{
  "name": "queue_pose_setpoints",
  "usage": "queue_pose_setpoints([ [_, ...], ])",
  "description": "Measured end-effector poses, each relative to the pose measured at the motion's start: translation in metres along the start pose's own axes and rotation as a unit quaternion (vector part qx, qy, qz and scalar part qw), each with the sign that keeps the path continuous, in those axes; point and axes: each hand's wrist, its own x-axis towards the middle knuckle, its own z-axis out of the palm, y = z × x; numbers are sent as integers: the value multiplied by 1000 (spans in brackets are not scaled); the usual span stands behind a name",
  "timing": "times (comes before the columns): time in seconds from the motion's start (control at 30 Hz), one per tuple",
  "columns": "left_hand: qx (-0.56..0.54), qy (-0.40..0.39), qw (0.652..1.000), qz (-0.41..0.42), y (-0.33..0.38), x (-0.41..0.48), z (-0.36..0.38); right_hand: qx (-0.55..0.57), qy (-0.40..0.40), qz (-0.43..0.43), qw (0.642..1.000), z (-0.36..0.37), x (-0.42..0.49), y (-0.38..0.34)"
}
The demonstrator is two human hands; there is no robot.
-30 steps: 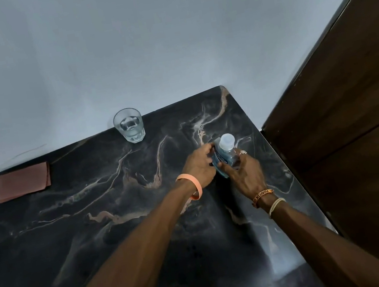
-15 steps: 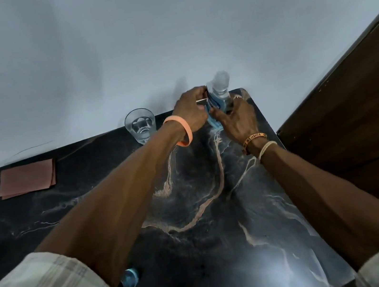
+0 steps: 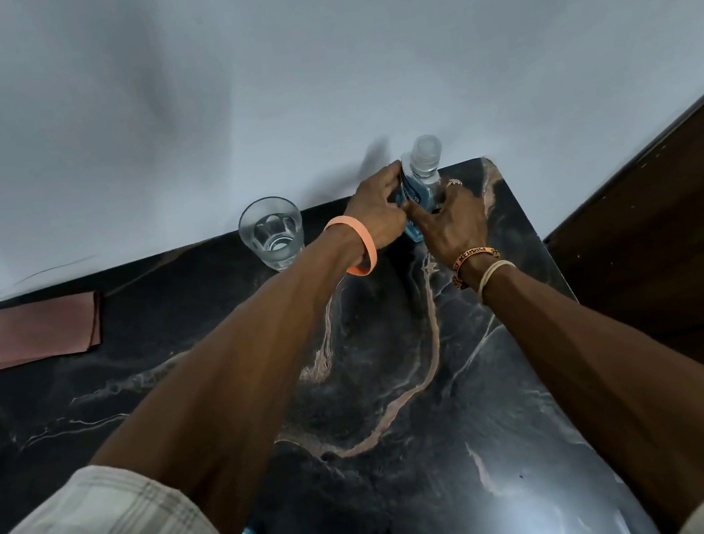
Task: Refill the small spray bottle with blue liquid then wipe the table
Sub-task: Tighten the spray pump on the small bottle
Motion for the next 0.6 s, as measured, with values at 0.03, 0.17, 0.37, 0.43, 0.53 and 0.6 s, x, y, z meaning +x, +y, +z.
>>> queue_pose_setpoints([
  [0.03, -2, -6, 1000, -3, -2, 1, 0, 1, 4, 1, 1000, 2, 0, 2],
  [0.17, -11, -16, 1000, 2, -5, -2, 1, 9, 14, -10, 1000, 5, -2, 5],
  [0.37, 36, -20, 999, -18, -7, -4, 1, -3, -20, 0, 1000, 2, -1, 5],
  [0.43, 60, -13, 998, -28, -7, -5, -1, -1, -40, -7, 999, -1, -2, 4],
  [0.53, 70, -14, 997, -33, -7, -13, -8, -8, -56, -26, 998, -9, -5, 3],
  [0.6, 94, -5, 995, -21, -6, -22, -15, -28, -54, -20, 998, -18, -11, 1],
])
